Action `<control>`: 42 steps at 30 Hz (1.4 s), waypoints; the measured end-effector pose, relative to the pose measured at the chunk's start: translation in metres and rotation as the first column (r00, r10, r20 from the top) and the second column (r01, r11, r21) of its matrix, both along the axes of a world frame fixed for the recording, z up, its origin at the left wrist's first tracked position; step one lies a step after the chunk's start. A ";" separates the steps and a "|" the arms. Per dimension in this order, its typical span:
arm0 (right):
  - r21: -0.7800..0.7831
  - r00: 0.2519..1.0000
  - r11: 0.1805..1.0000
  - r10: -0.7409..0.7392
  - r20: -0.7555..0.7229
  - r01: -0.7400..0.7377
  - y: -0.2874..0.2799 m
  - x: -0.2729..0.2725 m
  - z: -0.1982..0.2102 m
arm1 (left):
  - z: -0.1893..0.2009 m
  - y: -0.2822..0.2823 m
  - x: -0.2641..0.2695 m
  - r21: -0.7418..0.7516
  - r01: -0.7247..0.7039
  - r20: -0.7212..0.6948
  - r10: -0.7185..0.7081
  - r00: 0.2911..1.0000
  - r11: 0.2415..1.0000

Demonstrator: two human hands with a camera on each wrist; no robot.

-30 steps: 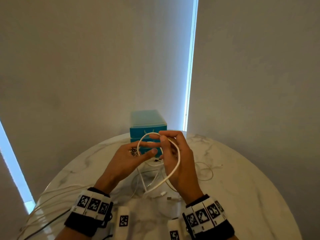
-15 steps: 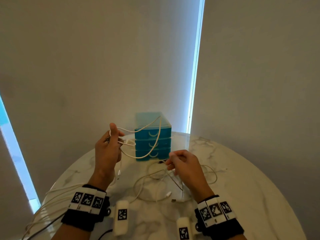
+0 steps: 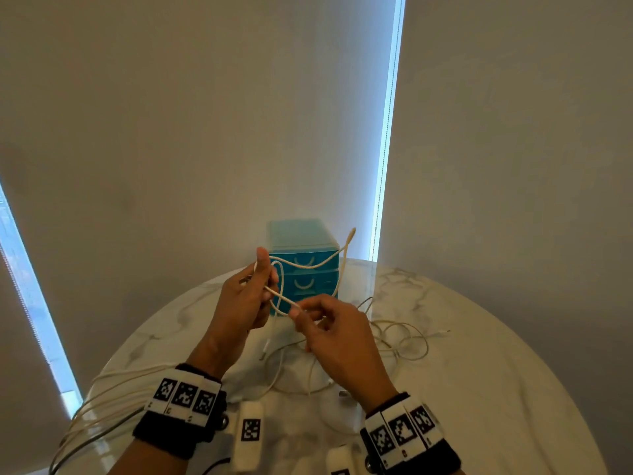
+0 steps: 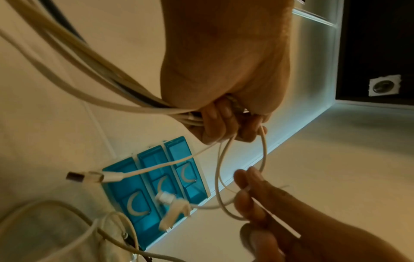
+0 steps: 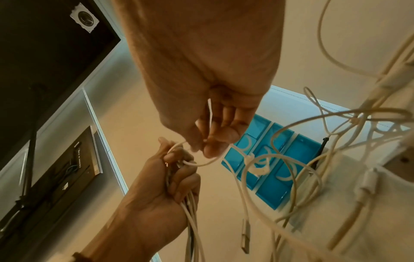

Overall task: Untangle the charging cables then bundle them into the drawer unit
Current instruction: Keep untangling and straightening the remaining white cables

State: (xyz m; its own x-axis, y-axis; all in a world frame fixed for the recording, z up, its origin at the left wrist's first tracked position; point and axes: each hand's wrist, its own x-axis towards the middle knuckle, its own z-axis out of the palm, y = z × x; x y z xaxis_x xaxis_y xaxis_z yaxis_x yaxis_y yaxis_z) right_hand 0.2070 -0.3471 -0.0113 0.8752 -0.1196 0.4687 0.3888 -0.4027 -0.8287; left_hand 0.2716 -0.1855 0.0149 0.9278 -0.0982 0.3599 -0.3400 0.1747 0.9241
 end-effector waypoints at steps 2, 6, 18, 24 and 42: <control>0.131 0.997 0.990 -0.057 0.051 0.050 -0.003 -0.004 0.008 | -0.001 0.000 0.000 0.077 -0.046 0.007 0.046 0.999 0.996; 0.654 0.982 0.752 -0.173 0.071 0.085 -0.036 -0.005 0.033 | -0.004 0.008 0.006 0.051 -0.219 -0.020 0.220 0.975 0.974; 0.997 0.921 0.067 -0.389 -0.018 0.048 -0.123 0.013 0.074 | -0.012 0.045 0.034 -0.147 -0.627 -0.084 0.621 0.779 0.765; 0.994 0.910 -0.099 -0.415 0.003 -0.048 -0.134 0.015 0.103 | -0.008 0.045 0.030 -0.184 -0.642 -0.078 0.640 0.765 0.745; 0.477 0.899 0.873 0.283 -0.335 -0.097 -0.020 0.017 0.017 | -0.008 0.023 0.015 -0.101 -0.264 0.135 0.276 0.951 0.959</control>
